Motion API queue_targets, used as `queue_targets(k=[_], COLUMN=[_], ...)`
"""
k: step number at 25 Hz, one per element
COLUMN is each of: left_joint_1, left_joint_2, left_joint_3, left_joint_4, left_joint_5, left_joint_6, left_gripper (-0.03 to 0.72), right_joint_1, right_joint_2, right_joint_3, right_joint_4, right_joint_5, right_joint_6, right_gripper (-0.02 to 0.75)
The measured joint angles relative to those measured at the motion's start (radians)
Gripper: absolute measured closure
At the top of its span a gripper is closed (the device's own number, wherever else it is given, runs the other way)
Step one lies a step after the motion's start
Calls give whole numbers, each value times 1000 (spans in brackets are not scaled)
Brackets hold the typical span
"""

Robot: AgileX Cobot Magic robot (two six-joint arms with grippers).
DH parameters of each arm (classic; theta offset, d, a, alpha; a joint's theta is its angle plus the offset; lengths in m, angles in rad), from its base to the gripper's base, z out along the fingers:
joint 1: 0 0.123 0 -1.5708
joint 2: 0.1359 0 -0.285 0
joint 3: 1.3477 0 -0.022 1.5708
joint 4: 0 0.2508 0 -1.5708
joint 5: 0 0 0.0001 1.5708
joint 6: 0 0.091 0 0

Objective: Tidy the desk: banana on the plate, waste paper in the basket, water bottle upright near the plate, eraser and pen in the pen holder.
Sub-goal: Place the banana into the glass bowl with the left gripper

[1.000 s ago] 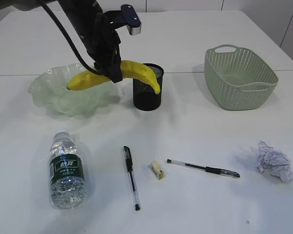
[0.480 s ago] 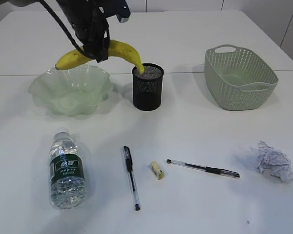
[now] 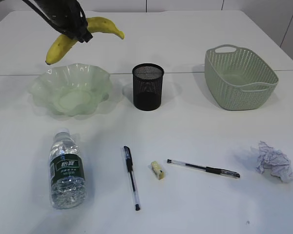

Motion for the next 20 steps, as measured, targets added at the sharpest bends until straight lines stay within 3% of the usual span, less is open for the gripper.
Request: queue_targets(k=[9,20], left_joint_1=[21,64], left_joint_2=[23,65], left_joint_3=[0,0], left_joint_4=[-2,17], left_joint_5=[-58,-39], left_joint_6=[-395,-438], left_gripper=[437,437], right_joint_1=[0,0], right_joint_2=[0,0], right_joint_3=[0,0], right_joint_4=[40,57], right_joint_5=[0,7], right_joint_6=[0,0], right_gripper=[338,338])
